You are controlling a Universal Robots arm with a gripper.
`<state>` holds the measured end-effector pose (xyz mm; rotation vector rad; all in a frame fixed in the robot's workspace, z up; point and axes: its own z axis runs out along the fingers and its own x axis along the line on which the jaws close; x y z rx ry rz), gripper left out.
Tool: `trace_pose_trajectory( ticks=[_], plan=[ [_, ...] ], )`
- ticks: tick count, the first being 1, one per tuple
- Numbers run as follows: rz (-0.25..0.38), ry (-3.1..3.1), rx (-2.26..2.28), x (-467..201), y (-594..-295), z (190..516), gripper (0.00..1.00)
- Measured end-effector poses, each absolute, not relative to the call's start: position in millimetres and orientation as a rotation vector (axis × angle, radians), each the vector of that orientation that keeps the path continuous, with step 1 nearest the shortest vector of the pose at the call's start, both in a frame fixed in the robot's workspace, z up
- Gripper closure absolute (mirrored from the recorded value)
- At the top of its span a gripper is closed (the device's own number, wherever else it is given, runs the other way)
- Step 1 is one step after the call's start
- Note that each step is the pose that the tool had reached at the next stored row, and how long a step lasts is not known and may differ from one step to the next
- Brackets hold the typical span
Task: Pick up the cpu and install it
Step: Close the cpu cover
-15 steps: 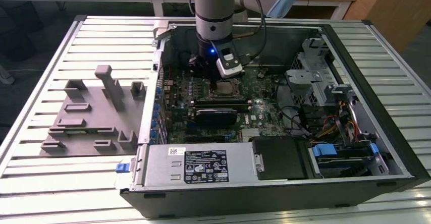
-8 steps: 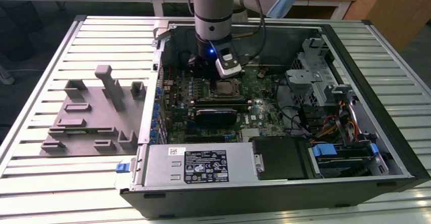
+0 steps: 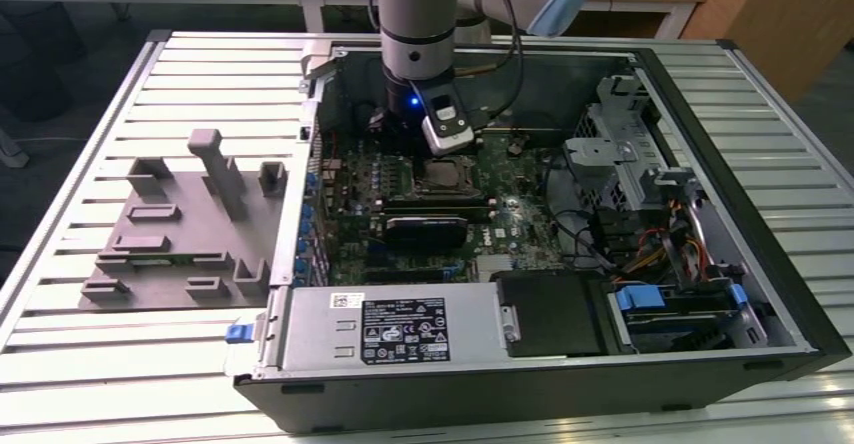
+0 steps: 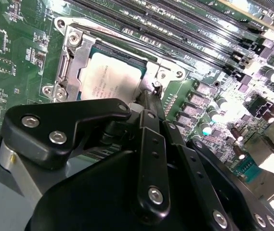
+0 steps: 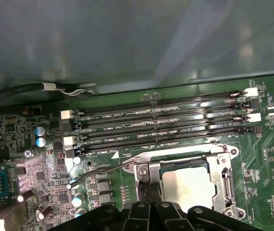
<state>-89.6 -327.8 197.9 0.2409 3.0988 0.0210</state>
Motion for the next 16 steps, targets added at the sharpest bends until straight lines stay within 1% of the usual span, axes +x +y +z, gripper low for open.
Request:
trace_pose_trajectory(
  ticks=[6, 16],
  plan=[
    [0.020, 3.099, 0.241, -90, -328, 204, 0.89],
    [0.020, 3.099, 0.241, -90, -328, 222, 0.89]
  ],
)
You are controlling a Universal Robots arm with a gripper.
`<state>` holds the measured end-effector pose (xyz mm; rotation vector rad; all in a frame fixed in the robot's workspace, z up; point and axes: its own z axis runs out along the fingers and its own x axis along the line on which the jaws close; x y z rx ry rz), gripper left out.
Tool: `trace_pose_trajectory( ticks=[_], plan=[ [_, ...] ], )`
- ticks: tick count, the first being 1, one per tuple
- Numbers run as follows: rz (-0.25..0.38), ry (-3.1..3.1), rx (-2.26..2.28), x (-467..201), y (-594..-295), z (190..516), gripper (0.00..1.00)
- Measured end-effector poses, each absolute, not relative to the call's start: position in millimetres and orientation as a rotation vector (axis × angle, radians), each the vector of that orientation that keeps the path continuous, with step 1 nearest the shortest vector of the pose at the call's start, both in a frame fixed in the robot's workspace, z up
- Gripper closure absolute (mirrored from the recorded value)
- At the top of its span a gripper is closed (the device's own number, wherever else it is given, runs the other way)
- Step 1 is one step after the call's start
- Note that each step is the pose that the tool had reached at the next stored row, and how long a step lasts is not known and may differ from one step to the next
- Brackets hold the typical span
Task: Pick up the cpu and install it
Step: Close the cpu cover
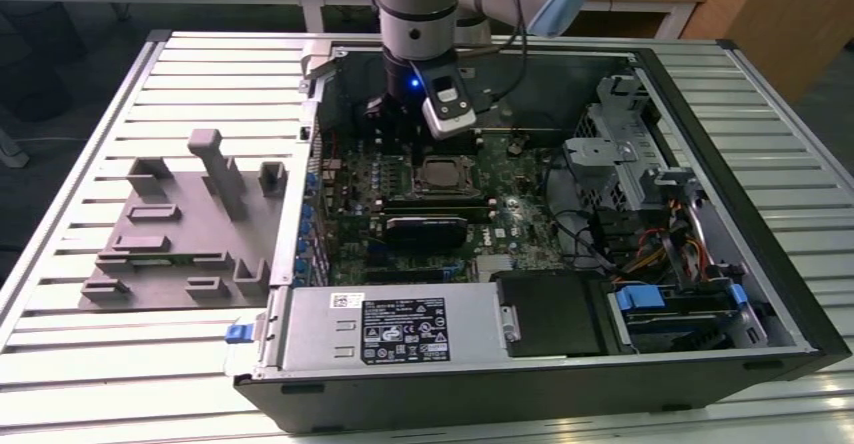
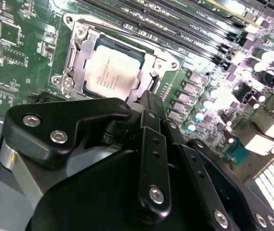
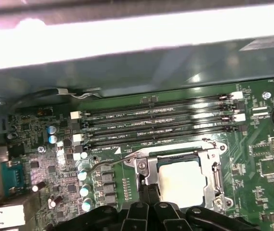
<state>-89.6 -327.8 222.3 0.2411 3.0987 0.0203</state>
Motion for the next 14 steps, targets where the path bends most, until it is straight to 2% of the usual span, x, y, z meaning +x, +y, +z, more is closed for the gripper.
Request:
trace_pose_trajectory(
  ticks=[14],
  plan=[
    [0.020, 3.100, 0.241, -68, -328, 223, 0.89]
  ],
)
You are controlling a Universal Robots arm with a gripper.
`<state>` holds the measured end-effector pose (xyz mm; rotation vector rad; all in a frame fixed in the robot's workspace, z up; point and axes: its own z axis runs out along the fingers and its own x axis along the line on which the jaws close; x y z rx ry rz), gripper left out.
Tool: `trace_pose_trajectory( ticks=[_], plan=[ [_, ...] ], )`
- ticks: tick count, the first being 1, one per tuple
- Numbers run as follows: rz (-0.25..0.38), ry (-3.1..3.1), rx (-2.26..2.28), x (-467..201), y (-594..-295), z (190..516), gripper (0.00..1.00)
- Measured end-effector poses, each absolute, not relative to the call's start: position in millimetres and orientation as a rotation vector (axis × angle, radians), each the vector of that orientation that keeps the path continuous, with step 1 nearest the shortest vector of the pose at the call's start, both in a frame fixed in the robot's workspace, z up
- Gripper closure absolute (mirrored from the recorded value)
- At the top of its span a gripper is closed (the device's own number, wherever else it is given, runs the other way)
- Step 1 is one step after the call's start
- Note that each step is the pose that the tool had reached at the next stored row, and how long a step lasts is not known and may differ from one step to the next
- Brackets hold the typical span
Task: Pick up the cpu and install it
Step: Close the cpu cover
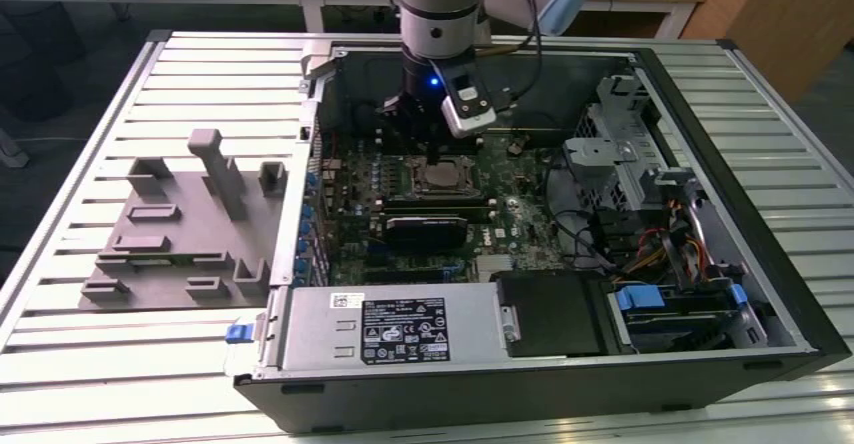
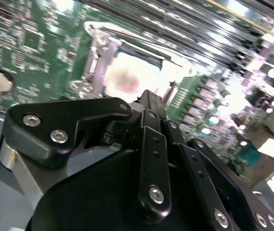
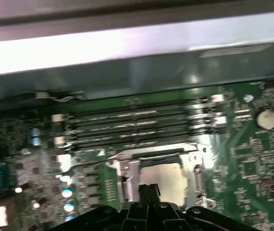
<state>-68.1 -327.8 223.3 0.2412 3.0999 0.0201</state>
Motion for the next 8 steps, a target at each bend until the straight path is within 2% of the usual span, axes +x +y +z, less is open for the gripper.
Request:
trace_pose_trajectory(
  ticks=[8],
  plan=[
    [0.020, 3.101, 0.241, -58.1, -327.8, 227.6, 0.89]
  ],
)
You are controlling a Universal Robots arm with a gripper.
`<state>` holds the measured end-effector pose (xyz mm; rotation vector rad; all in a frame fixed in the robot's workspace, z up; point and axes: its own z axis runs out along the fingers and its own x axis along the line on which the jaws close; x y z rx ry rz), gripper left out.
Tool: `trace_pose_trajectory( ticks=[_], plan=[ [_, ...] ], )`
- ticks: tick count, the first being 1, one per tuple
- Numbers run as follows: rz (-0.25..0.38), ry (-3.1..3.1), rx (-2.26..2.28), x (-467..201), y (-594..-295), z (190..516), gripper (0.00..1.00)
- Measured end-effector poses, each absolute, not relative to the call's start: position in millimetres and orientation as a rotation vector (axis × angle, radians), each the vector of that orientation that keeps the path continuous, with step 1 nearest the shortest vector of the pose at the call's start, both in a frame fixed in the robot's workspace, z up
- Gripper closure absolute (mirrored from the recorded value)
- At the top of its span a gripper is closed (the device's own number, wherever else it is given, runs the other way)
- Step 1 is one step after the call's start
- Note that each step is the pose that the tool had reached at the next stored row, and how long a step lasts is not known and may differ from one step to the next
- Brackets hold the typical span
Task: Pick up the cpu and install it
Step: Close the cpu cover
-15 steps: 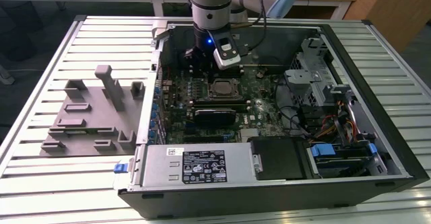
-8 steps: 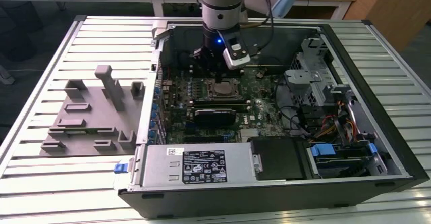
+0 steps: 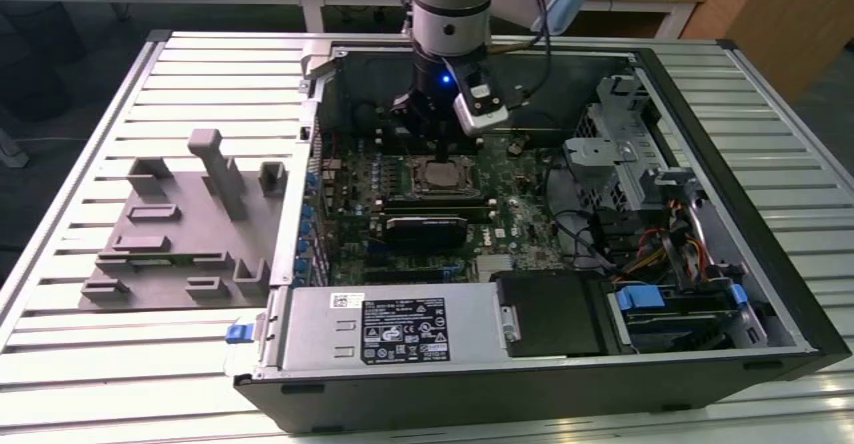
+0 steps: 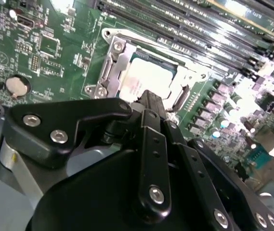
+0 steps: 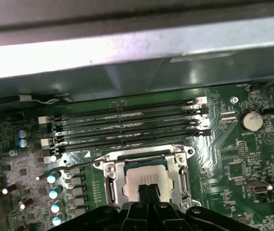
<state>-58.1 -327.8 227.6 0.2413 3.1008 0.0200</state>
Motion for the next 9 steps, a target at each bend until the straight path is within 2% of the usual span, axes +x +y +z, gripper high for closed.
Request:
trace_pose_trajectory(
  ticks=[9],
  plan=[
    [0.020, 3.101, 0.241, -58, -328, 247, 0.89]
  ],
)
